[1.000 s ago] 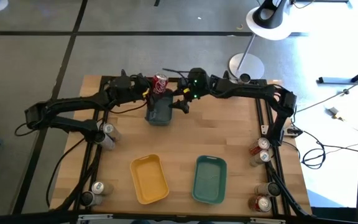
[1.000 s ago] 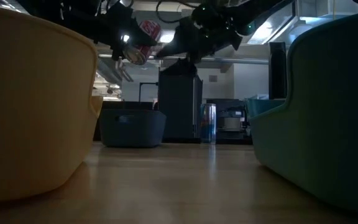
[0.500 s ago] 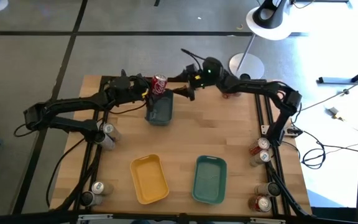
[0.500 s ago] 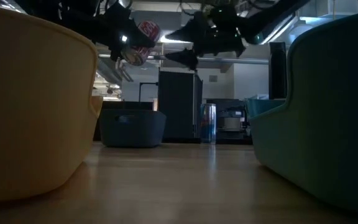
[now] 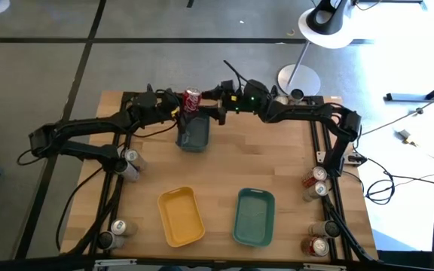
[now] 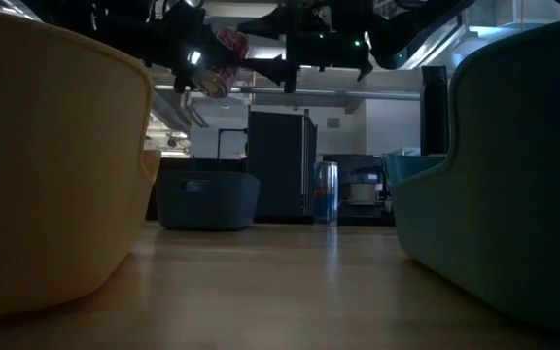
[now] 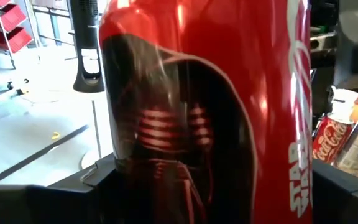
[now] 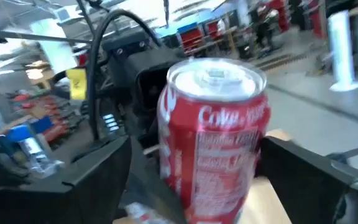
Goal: Sort soda cans
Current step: Put the red and white soda can into the blue bin
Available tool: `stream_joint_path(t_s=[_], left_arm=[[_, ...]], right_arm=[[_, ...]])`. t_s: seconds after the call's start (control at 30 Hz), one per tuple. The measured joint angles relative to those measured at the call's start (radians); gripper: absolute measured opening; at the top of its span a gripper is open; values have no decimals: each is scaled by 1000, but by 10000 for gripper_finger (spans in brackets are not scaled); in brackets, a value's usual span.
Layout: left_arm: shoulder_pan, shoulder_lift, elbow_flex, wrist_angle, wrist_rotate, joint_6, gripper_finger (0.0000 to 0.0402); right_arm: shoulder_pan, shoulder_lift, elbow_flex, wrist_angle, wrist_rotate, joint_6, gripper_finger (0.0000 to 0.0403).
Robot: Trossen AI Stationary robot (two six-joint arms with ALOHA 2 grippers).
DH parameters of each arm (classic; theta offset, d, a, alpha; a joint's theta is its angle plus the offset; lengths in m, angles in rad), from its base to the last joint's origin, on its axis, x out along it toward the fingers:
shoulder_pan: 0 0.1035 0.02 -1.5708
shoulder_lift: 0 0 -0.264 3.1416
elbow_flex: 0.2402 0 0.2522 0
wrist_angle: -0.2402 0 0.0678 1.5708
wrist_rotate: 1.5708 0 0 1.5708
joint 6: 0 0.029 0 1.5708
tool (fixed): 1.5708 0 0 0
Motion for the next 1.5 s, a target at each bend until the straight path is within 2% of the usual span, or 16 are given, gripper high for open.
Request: stream_joint_path(t_s=[0.17,0.53,0.7,0.87,1.3,1.4,1.5], left_arm=[[-13,2,0,4,41,-18,303],[-66,6,-1,74,76,-19,304],[-81,36,-1,99,75,-22,304],[-84,50,-1,103,75,-28,304],[-76,44,0,94,76,-11,304],[-75,44,0,93,74,10,304],[-74,44,-1,88,65,10,304]], right_arm=[[2,0,9,2,55,-11,351],[34,0,12,46,28,-38,351],[34,37,57,43,9,-31,351],[36,78,86,37,-9,-29,351],[21,78,87,111,-17,-19,351],[15,78,87,104,-26,-3,340],[13,77,87,84,-34,-1,305]])
